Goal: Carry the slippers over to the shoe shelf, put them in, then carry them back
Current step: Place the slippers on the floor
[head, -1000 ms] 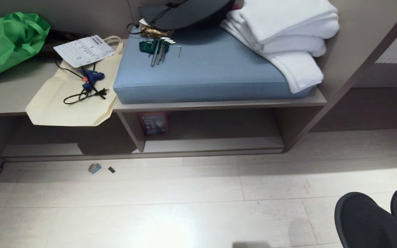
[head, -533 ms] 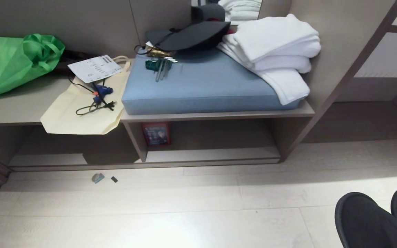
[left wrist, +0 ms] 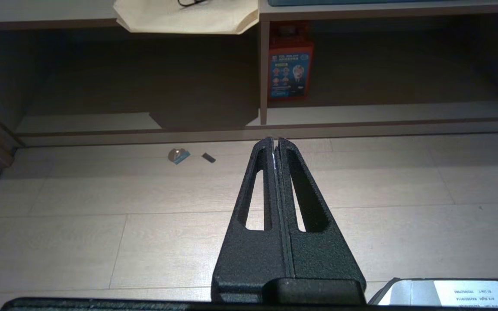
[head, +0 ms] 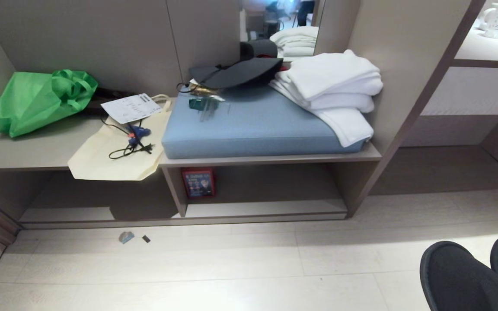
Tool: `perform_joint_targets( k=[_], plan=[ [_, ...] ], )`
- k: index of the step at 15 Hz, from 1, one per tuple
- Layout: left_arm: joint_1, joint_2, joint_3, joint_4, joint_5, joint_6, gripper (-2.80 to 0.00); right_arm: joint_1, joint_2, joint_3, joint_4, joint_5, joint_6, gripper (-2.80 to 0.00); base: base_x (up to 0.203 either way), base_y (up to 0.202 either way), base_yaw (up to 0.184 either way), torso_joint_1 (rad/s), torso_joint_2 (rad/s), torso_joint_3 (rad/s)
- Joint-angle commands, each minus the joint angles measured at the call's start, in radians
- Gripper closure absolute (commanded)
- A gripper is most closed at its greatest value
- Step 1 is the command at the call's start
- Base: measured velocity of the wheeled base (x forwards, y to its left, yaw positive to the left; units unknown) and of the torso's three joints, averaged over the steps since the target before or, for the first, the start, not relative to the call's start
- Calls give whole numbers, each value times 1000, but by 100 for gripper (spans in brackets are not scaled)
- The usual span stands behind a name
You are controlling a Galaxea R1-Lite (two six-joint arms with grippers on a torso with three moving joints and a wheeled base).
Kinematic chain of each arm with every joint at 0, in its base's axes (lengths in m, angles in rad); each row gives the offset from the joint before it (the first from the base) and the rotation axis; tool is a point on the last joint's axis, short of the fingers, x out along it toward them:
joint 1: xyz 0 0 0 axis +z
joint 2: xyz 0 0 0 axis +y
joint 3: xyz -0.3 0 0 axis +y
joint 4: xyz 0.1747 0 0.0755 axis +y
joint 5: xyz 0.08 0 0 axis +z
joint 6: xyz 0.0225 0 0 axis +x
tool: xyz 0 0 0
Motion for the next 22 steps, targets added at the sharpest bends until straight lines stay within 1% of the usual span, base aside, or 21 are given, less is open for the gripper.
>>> perform_joint_targets(
  k=[1,4,9,17,22],
  plan=[
    [0,0,0,0,0,-1,0,0,2,0,0,0,0,0,0,0,0,7,-1,193],
    [1,1,0,0,0,-2,0,0,2,0,1,-1,23,0,0,0,0,7,2,204],
    [-1,1,0,0,0,-2,0,0,2,0,0,-1,1,0,0,0,0,4,4,205],
    [-1,1,0,0,0,1,0,0,2,0,0,-1,6,0,0,0,0,2,3,202],
    [1,1,0,-2,0,4,0,0,2,-1,3,-1,14,0,0,0,0,2,4,67]
  ],
)
